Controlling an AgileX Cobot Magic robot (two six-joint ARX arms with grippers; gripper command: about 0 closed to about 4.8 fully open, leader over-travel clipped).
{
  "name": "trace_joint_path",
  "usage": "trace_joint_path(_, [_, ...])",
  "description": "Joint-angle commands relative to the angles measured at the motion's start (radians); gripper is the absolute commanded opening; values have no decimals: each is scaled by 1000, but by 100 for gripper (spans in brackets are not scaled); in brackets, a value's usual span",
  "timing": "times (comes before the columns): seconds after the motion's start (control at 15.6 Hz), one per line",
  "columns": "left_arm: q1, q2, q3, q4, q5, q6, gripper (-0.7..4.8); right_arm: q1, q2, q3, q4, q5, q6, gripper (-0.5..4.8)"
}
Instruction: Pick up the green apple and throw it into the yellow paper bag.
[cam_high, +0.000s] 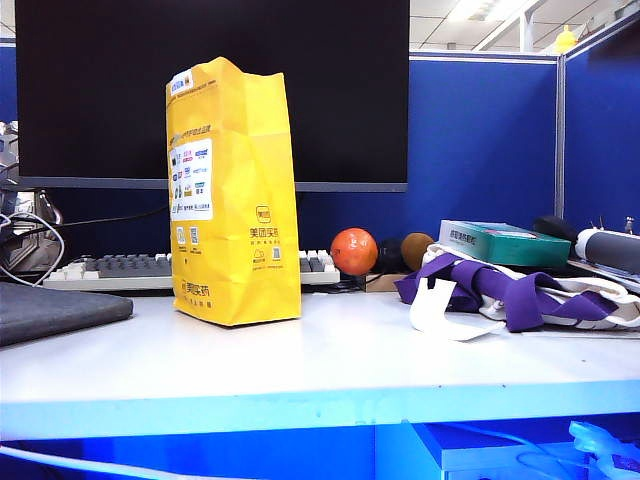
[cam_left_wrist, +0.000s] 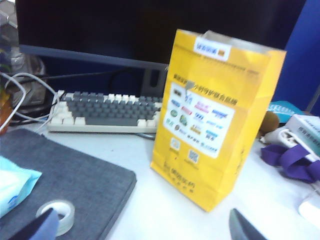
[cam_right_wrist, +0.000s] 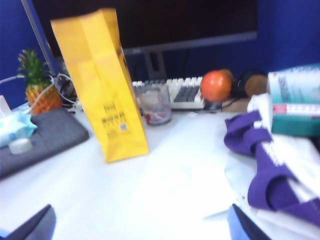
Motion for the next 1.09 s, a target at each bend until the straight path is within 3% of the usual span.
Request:
trace_joint_path(0.06, [2, -35, -18, 13, 3, -6, 479, -1, -47, -55, 143, 1, 1, 458])
trace_joint_path(0.26, [20, -75, -50, 42, 4, -6, 479, -1, -66, -81, 133, 1, 0, 458])
trace_joint_path(0.58, [175, -150, -103, 75, 0, -6, 479, -1, -72, -82, 91, 1, 0, 458])
trace_joint_path(0.77, [177, -150, -167, 223, 0, -6, 479, 0, -74, -81, 71, 1, 0, 458])
trace_joint_path(1.09, [176, -150, -189, 222, 2, -6, 479, 0, -74, -81, 62, 1, 0, 458])
